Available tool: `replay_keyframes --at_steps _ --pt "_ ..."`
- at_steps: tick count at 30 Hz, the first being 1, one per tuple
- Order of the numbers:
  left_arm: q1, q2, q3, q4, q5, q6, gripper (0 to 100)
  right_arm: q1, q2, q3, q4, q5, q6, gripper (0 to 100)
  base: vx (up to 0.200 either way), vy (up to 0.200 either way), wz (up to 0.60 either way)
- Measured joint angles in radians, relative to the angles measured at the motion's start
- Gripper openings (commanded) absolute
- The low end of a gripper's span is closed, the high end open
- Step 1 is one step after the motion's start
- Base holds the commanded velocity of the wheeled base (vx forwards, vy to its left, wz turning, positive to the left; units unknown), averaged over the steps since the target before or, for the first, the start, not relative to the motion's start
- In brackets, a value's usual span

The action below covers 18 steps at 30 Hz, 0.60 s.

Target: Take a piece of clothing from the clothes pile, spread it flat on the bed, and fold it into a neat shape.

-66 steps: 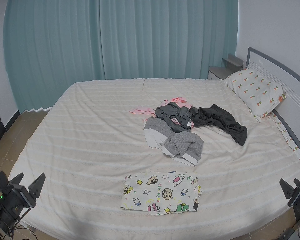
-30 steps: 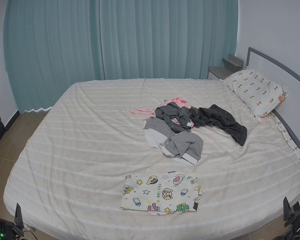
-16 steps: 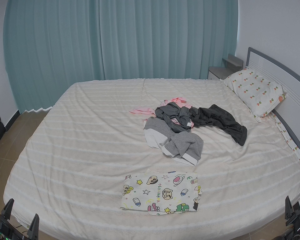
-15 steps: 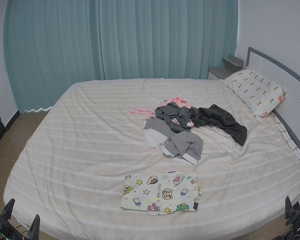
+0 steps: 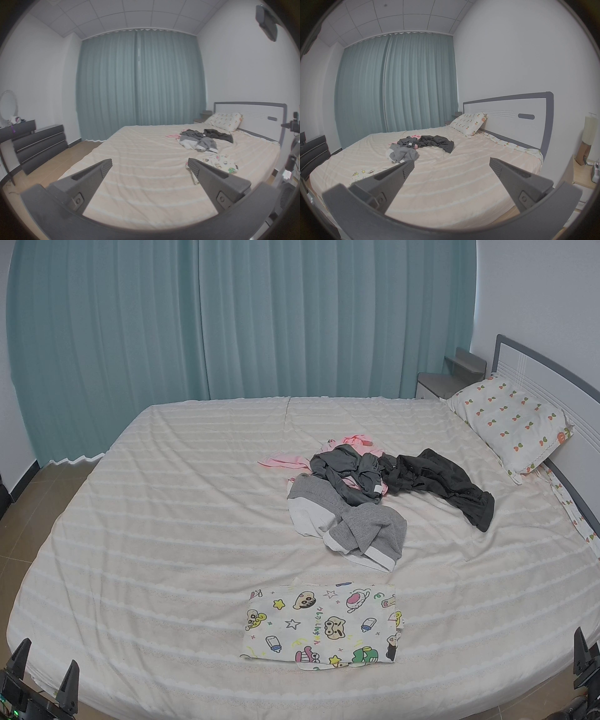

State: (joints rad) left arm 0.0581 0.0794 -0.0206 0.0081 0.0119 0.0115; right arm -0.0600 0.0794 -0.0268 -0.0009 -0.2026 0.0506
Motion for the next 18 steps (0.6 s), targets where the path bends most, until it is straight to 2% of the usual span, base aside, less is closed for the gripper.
replay_keyframes --at_steps 8,14,18 --pt "0.004 0.0 0.003 -0.009 0.007 -0.021 100 0.037 -0.031 -0.004 0.016 0.214 -0.149 100 0.0 0.0 0.0" --pt "0.004 0.0 0.003 -0.01 0.006 -0.019 100 0.058 -0.054 -0.006 0.02 0.225 -0.185 100 0.0 0.0 0.0" --pt "0.002 0.0 0.003 -0.009 -0.004 -0.017 100 0.061 -0.06 -0.007 0.02 0.231 -0.136 100 0.0 0.0 0.0"
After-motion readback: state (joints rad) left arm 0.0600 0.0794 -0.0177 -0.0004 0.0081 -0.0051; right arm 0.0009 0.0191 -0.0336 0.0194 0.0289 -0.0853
